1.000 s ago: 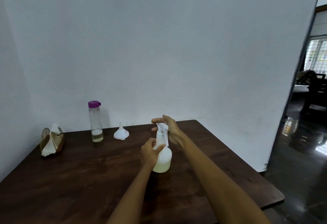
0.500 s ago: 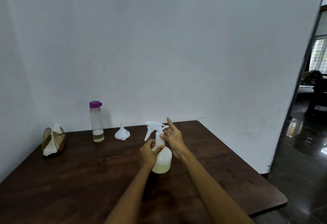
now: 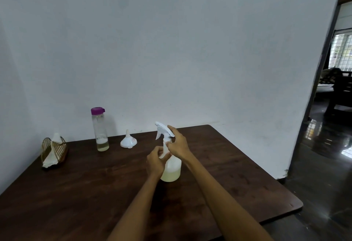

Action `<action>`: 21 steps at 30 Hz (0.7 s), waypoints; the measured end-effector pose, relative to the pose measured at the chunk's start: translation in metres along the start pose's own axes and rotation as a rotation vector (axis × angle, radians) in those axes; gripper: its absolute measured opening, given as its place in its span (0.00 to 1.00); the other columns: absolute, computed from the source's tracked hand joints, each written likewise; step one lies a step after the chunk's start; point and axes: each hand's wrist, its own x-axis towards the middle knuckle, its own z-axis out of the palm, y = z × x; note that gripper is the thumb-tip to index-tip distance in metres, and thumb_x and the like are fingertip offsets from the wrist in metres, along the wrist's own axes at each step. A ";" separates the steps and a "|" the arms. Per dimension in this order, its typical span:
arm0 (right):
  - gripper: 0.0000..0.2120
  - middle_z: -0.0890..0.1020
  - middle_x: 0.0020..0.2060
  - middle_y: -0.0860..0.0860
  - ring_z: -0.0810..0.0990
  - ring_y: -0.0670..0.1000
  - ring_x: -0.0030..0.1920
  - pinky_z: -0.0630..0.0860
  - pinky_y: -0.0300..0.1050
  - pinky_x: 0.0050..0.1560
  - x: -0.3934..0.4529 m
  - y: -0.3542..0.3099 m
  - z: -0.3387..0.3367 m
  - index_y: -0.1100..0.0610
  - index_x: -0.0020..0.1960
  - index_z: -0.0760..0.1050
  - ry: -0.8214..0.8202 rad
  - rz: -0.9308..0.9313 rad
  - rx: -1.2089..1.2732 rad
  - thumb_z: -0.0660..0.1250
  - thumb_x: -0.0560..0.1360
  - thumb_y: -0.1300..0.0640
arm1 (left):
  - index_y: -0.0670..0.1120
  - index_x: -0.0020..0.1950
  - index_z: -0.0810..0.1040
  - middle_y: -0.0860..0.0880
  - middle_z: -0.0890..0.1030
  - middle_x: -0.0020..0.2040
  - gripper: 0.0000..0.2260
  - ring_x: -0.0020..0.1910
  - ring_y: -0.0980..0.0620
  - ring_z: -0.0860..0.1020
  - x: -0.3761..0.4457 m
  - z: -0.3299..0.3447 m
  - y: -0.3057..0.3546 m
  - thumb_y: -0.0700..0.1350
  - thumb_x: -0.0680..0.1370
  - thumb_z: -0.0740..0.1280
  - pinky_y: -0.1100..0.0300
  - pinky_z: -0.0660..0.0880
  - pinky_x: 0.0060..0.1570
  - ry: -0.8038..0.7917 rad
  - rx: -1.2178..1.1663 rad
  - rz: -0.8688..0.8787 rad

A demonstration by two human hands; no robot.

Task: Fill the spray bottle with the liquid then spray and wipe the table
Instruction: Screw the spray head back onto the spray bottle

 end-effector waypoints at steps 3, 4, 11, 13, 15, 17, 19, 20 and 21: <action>0.23 0.76 0.62 0.58 0.76 0.56 0.61 0.71 0.35 0.52 -0.002 0.002 0.000 0.62 0.67 0.67 0.048 -0.024 0.007 0.66 0.73 0.69 | 0.39 0.55 0.78 0.44 0.82 0.52 0.14 0.51 0.49 0.78 0.000 0.001 0.002 0.45 0.74 0.71 0.62 0.71 0.46 -0.018 0.006 -0.010; 0.23 0.77 0.60 0.58 0.77 0.56 0.60 0.73 0.33 0.50 -0.002 0.002 0.002 0.62 0.65 0.68 0.081 -0.008 0.039 0.69 0.71 0.69 | 0.39 0.55 0.78 0.44 0.82 0.52 0.14 0.52 0.49 0.78 -0.001 0.000 0.003 0.45 0.74 0.71 0.62 0.71 0.46 -0.021 0.007 -0.013; 0.35 0.75 0.52 0.51 0.77 0.51 0.54 0.77 0.42 0.54 -0.005 0.005 0.009 0.57 0.65 0.62 0.132 0.122 0.247 0.77 0.65 0.61 | 0.41 0.59 0.77 0.44 0.82 0.54 0.17 0.55 0.47 0.79 -0.002 -0.003 0.005 0.48 0.74 0.71 0.61 0.73 0.48 -0.026 0.033 -0.028; 0.36 0.76 0.57 0.53 0.76 0.52 0.59 0.75 0.43 0.57 -0.009 0.007 0.007 0.55 0.71 0.57 0.098 0.161 0.344 0.73 0.70 0.62 | 0.41 0.56 0.77 0.45 0.82 0.53 0.15 0.53 0.48 0.79 -0.002 -0.003 0.005 0.48 0.74 0.71 0.63 0.71 0.46 -0.028 0.038 -0.030; 0.36 0.75 0.65 0.54 0.74 0.53 0.65 0.73 0.42 0.59 -0.014 0.009 0.008 0.55 0.75 0.49 0.061 0.178 0.386 0.66 0.75 0.63 | 0.41 0.55 0.78 0.46 0.82 0.52 0.13 0.53 0.48 0.79 -0.003 -0.002 0.006 0.46 0.74 0.71 0.63 0.71 0.45 -0.022 0.031 -0.031; 0.36 0.76 0.65 0.53 0.74 0.52 0.66 0.72 0.43 0.61 -0.019 0.010 0.011 0.55 0.76 0.46 0.077 0.191 0.393 0.63 0.77 0.63 | 0.41 0.54 0.78 0.46 0.82 0.52 0.12 0.53 0.48 0.80 -0.003 -0.002 0.005 0.44 0.74 0.71 0.62 0.72 0.45 -0.013 0.026 -0.030; 0.33 0.82 0.56 0.52 0.78 0.51 0.60 0.74 0.47 0.62 -0.025 0.016 0.012 0.54 0.75 0.52 0.191 0.202 0.422 0.63 0.75 0.65 | 0.41 0.54 0.78 0.46 0.82 0.53 0.13 0.54 0.49 0.80 -0.003 -0.003 0.005 0.45 0.73 0.72 0.62 0.73 0.46 -0.017 0.022 -0.033; 0.30 0.84 0.48 0.51 0.81 0.51 0.54 0.76 0.48 0.59 -0.028 0.018 0.011 0.52 0.72 0.57 0.273 0.210 0.439 0.64 0.74 0.65 | 0.42 0.54 0.78 0.47 0.82 0.53 0.14 0.54 0.49 0.79 -0.002 -0.002 0.004 0.46 0.72 0.73 0.61 0.73 0.47 -0.017 0.023 -0.038; 0.25 0.84 0.39 0.50 0.82 0.50 0.46 0.76 0.49 0.56 -0.031 0.021 0.010 0.50 0.67 0.61 0.362 0.217 0.453 0.63 0.74 0.64 | 0.42 0.54 0.78 0.47 0.82 0.55 0.15 0.55 0.49 0.79 -0.002 -0.002 0.004 0.47 0.72 0.73 0.61 0.73 0.48 -0.018 0.024 -0.046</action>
